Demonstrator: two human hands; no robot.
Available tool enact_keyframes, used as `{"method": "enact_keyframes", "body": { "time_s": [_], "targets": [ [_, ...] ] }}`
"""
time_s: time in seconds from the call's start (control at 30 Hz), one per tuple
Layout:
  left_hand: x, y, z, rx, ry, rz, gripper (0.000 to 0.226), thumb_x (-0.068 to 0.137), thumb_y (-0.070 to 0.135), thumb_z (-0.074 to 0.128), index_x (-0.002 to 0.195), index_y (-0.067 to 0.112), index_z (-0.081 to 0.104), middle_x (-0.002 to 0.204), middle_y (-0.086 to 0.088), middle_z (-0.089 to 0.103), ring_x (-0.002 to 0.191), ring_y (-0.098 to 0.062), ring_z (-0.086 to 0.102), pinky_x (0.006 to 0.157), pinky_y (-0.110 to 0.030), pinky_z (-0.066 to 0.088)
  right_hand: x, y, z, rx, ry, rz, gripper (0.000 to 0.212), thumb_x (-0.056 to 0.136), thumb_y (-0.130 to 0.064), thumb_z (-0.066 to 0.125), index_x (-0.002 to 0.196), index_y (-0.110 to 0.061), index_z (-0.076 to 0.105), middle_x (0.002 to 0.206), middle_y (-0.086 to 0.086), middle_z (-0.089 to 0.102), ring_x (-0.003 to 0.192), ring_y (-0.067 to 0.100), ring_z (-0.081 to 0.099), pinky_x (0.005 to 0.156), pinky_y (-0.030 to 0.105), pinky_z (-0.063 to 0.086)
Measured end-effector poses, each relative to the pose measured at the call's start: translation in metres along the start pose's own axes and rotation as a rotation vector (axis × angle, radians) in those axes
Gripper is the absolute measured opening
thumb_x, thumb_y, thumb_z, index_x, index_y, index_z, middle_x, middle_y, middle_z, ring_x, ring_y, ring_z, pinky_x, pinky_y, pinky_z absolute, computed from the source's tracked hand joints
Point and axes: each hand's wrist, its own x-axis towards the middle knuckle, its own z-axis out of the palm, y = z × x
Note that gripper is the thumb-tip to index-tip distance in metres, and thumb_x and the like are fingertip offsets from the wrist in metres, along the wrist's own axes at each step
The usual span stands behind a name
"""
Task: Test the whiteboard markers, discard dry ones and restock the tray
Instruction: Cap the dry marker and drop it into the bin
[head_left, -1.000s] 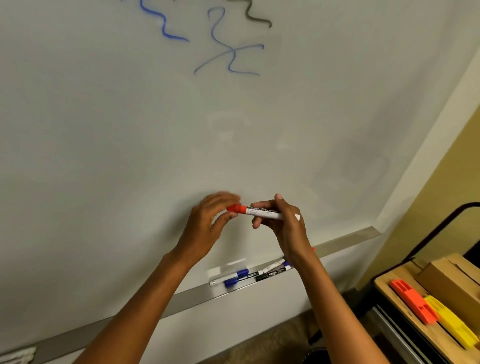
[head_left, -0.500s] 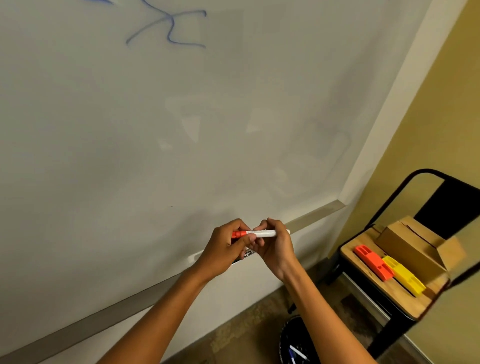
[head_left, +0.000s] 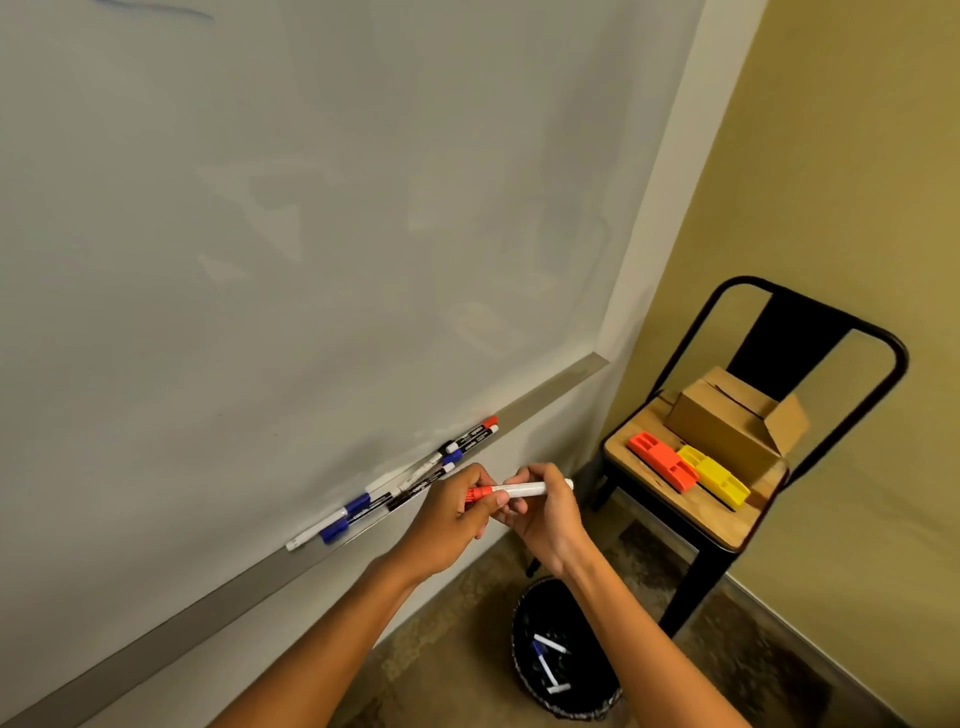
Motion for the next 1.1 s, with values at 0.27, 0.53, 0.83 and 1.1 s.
{"method": "enact_keyframes", "body": {
  "time_s": [0.27, 0.53, 0.83, 1.1],
  "targets": [
    [0.027, -0.050, 0.046, 0.301, -0.032, -0.062, 0.064, 0.090, 0.062, 0.046, 0.146, 0.036, 0.029, 0.143, 0.008, 0.042, 0.132, -0.009, 0.038, 0.104, -0.034, 0.043, -0.014, -0.007, -0.059, -0.438, 0.067, -0.138, 0.049, 0.104, -0.044, 0.042, 0.101, -0.007, 0.074, 0.083, 0.013, 0.074, 0.076, 0.020, 0.067, 0.081, 0.032, 0.054],
    [0.024, -0.098, 0.099, 0.835, -0.228, -0.029, 0.092, 0.077, 0.079, 0.002, 0.155, 0.030, 0.003, 0.164, -0.003, -0.002, 0.151, -0.025, -0.006, 0.119, -0.048, 0.004, -0.018, 0.054, -0.146, -1.295, 0.239, -0.337, 0.053, 0.100, -0.048, 0.050, 0.150, -0.035, 0.038, 0.132, -0.013, 0.061, 0.119, 0.009, 0.056, 0.097, 0.031, 0.048],
    [0.018, -0.130, 0.122, 0.965, -0.283, -0.018, 0.085, 0.085, 0.073, 0.011, 0.155, 0.027, 0.006, 0.164, -0.007, -0.003, 0.150, -0.028, -0.008, 0.119, -0.054, 0.005, -0.035, 0.102, -0.202, -1.580, 0.429, -0.235, 0.064, 0.099, -0.043, 0.052, 0.155, -0.025, 0.026, 0.152, -0.005, 0.043, 0.139, 0.017, 0.041, 0.114, 0.037, 0.036],
    [0.016, -0.143, 0.112, 0.961, -0.265, -0.049, 0.088, 0.083, 0.074, 0.010, 0.155, 0.025, 0.011, 0.163, -0.009, 0.002, 0.150, -0.030, -0.002, 0.117, -0.056, 0.007, -0.028, 0.083, -0.214, -1.530, 0.398, -0.026, 0.088, 0.096, -0.064, 0.043, 0.156, -0.035, -0.015, 0.166, -0.008, -0.012, 0.153, 0.020, -0.004, 0.121, 0.056, 0.004]
  ]
}}
